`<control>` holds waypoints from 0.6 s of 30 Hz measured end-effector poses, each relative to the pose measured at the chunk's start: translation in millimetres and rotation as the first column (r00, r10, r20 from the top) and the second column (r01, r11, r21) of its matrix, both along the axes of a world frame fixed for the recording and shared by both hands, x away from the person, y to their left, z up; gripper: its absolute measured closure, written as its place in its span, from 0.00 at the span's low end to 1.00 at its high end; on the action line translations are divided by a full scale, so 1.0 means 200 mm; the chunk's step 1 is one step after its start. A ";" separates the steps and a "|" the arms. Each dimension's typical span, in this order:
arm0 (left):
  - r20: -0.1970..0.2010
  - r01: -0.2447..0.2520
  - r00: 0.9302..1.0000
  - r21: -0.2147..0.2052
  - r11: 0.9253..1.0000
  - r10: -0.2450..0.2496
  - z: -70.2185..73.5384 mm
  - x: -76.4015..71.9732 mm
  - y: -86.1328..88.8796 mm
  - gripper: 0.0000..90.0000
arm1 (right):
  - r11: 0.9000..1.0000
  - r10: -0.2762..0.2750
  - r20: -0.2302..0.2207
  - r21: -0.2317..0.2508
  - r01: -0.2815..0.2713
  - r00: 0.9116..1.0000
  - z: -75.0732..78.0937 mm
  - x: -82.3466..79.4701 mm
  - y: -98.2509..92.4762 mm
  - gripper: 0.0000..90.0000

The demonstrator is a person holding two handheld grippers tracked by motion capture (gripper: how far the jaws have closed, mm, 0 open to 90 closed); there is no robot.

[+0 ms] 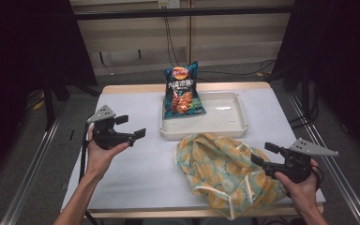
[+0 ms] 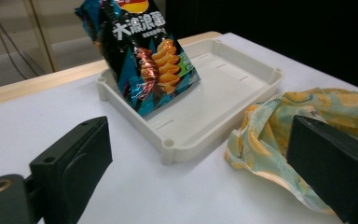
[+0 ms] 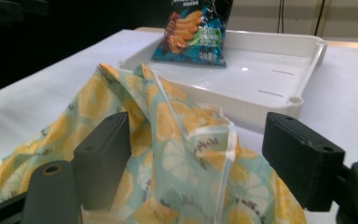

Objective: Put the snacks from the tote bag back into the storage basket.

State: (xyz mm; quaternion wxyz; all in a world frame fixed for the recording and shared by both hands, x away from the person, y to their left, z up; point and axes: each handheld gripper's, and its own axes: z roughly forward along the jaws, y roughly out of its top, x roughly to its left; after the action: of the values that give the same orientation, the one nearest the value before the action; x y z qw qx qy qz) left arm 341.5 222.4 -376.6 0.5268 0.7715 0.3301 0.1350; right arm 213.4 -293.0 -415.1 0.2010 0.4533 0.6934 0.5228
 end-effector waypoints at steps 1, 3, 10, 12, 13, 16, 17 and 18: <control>0.004 -0.002 1.000 0.000 1.000 0.002 0.00 -0.02 0.01 0.05 | 1.000 0.001 -0.004 -0.011 -0.001 1.000 0.00 0.00 0.00 0.26; 0.014 0.010 1.000 0.013 1.000 -0.010 0.00 -0.07 0.05 0.03 | 1.000 -0.003 -0.008 -0.009 0.003 1.000 -0.01 -0.01 -0.01 0.26; 0.042 -0.032 0.999 -0.008 0.999 0.032 -0.07 -0.26 0.19 0.03 | 0.999 -0.039 -0.011 -0.024 0.039 0.999 -0.02 -0.08 -0.06 0.26; 0.008 -0.046 0.999 -0.048 0.998 0.046 -0.11 -0.30 0.22 0.02 | 0.997 -0.064 -0.018 -0.033 0.064 0.998 -0.03 -0.10 -0.07 0.28; -0.004 -0.049 0.999 -0.079 0.996 0.049 -0.14 -0.32 0.23 0.02 | 0.997 -0.070 -0.018 -0.035 0.070 0.997 -0.03 -0.10 -0.07 0.28; -0.011 -0.091 0.996 -0.045 0.995 0.091 -0.22 -0.38 0.23 0.03 | 0.996 -0.086 -0.010 -0.027 0.086 0.996 -0.03 -0.11 -0.08 0.27; -0.010 -0.089 0.996 -0.033 0.995 0.089 -0.22 -0.40 0.24 0.03 | 0.996 -0.090 -0.003 -0.027 0.090 0.996 -0.03 -0.12 -0.08 0.27; -0.006 -0.096 0.995 -0.041 0.995 0.095 -0.21 -0.41 0.24 0.03 | 0.995 -0.094 0.003 -0.025 0.094 0.996 -0.02 -0.12 -0.08 0.27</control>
State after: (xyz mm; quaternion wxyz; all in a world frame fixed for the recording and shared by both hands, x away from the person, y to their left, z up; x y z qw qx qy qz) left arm 259.2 270.7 -419.0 0.5350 0.7440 0.3706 0.1514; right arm 189.0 -309.7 -419.7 0.2317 0.4822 0.6778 0.5044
